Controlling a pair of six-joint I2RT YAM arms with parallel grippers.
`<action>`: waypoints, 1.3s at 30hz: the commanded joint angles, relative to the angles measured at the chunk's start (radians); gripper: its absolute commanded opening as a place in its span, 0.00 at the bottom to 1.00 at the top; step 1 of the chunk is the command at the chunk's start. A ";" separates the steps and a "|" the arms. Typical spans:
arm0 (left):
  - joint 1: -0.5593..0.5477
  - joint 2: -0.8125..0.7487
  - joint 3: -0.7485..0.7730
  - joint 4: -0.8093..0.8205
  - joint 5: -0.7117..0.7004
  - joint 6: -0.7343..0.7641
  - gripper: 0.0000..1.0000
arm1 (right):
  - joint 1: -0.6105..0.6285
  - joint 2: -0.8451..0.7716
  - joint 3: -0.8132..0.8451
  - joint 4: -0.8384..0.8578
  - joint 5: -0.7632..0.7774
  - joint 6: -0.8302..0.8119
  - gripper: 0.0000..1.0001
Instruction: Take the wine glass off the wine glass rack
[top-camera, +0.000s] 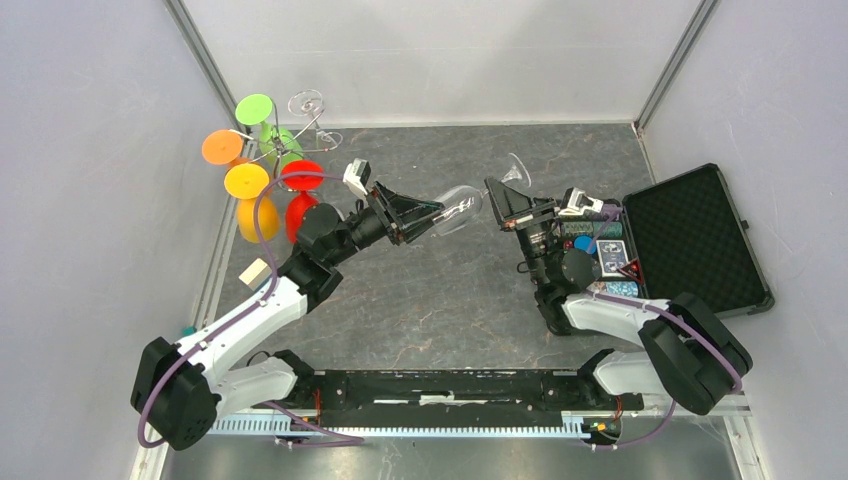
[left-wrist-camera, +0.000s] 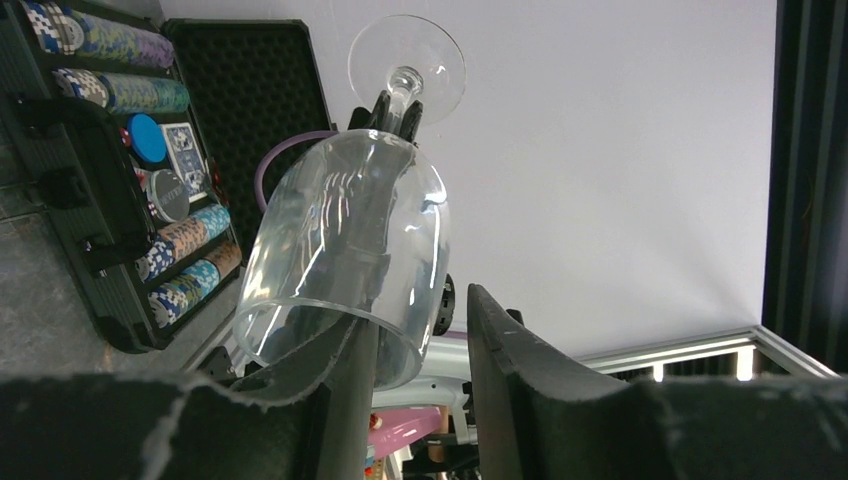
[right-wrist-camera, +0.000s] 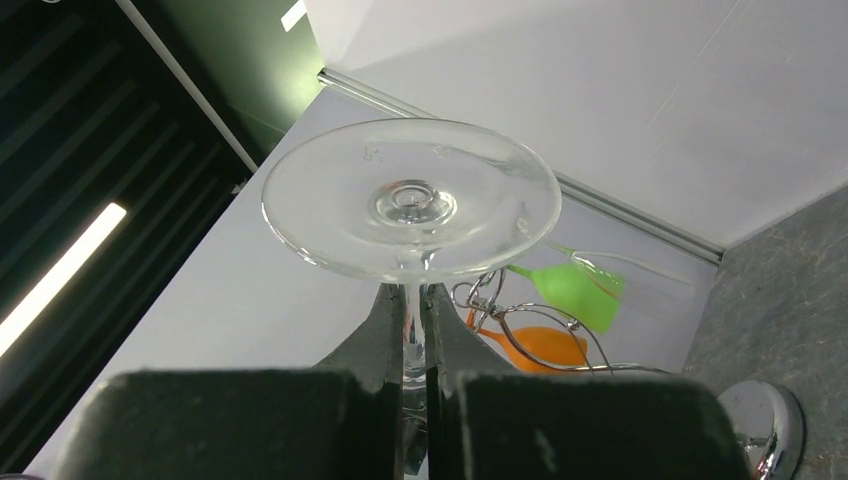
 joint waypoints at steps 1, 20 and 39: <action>-0.005 0.004 0.047 0.006 -0.069 0.069 0.38 | 0.018 -0.043 -0.001 0.057 -0.079 0.019 0.00; -0.010 -0.024 0.087 -0.090 -0.126 0.149 0.02 | 0.019 -0.057 -0.013 0.037 -0.144 0.051 0.26; -0.010 -0.018 0.147 -0.195 -0.181 0.254 0.02 | 0.019 -0.074 -0.058 0.055 -0.136 0.054 0.84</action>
